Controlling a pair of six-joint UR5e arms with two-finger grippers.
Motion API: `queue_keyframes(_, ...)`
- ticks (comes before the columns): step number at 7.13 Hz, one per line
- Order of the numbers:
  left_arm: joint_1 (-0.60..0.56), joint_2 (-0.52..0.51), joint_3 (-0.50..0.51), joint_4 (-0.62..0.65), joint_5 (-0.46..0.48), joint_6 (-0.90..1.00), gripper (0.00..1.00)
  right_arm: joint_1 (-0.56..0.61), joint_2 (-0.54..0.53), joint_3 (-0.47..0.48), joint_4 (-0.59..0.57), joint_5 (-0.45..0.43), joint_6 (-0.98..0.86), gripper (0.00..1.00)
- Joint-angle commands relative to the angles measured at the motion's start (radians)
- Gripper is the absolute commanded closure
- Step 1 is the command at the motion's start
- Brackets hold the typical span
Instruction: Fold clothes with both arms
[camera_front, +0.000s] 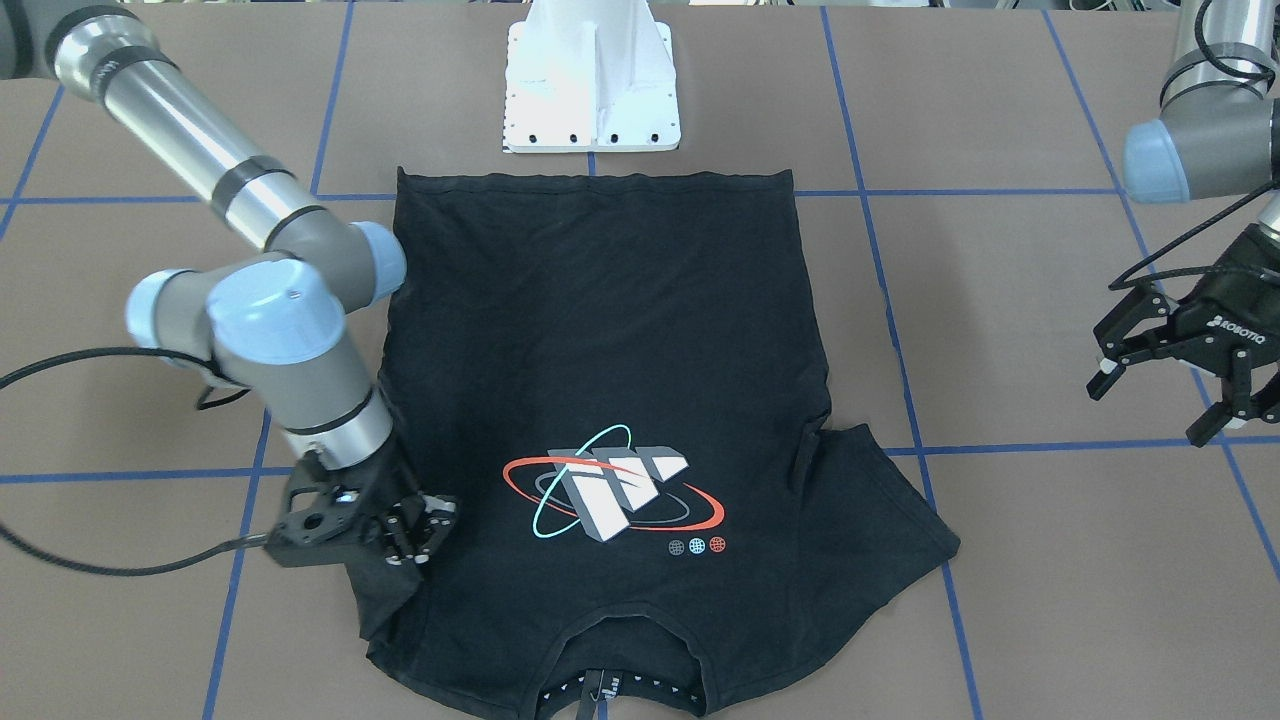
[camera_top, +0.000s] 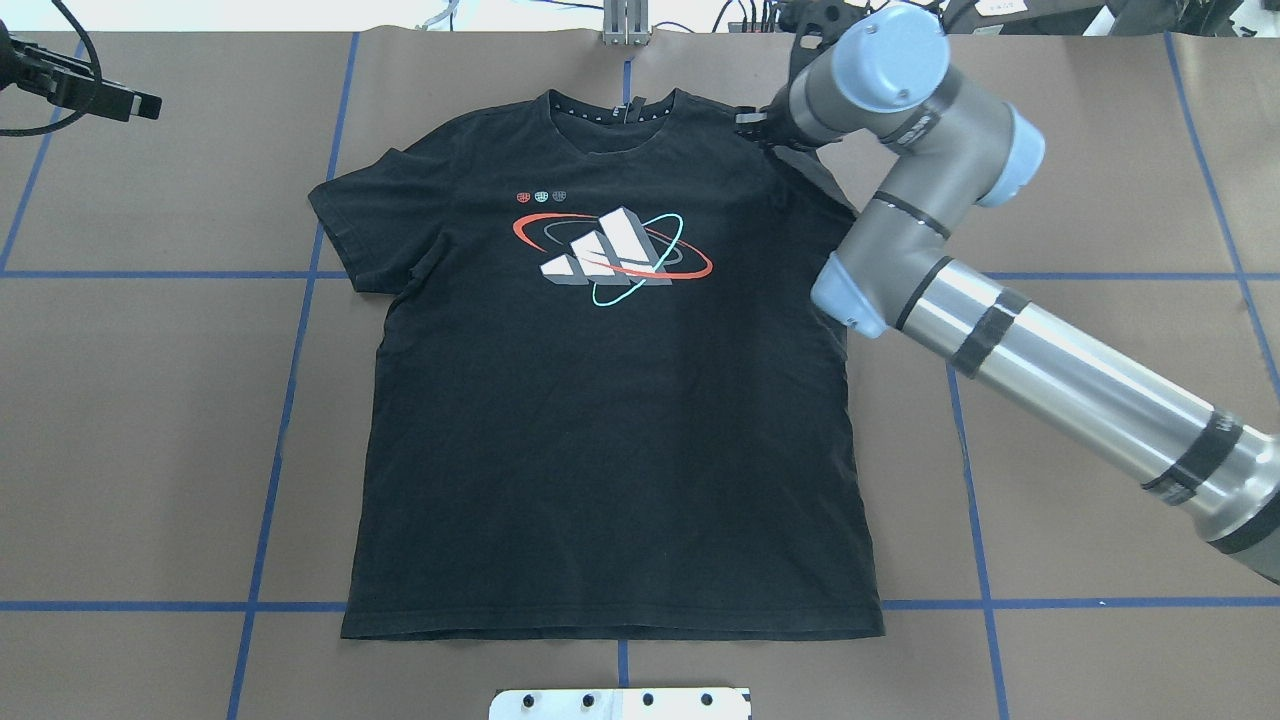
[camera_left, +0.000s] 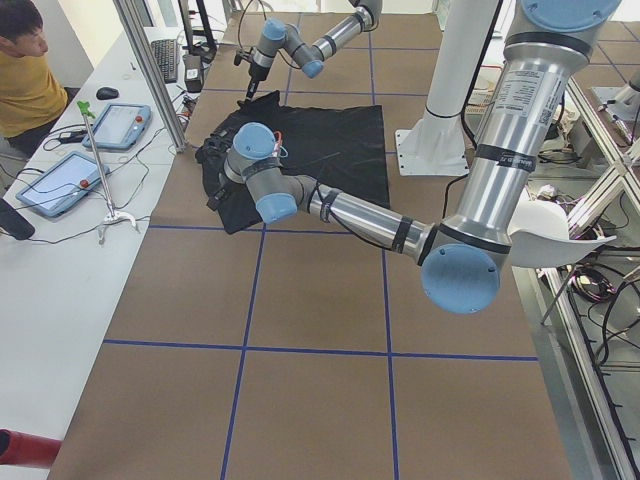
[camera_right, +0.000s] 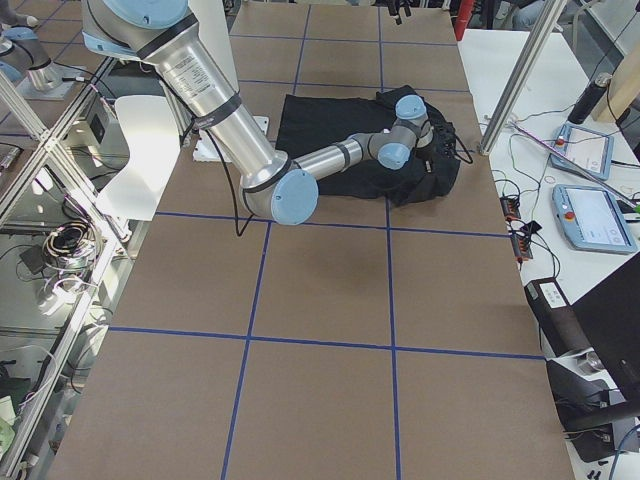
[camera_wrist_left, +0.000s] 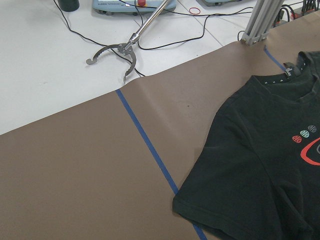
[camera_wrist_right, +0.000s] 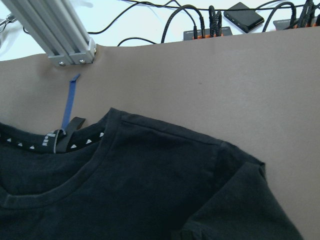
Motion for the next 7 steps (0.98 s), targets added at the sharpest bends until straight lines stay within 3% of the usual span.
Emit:
queue_keyframes(1, 0.000, 0.000, 0.000, 0.000, 0.000, 0.000, 0.00, -0.075, 0.054, -0.030, -0.045, -0.108, 0.074, 1.00)
queue_keyframes(4, 0.000, 0.000, 0.002, 0.000, 0.000, 0.000, 0.00, -0.098, 0.181, -0.178, -0.045, -0.135, 0.143, 1.00)
queue_keyframes(7, 0.001, -0.002, 0.002, 0.000, 0.000, -0.001, 0.00, -0.096, 0.183, -0.194, -0.044, -0.157, 0.199, 1.00)
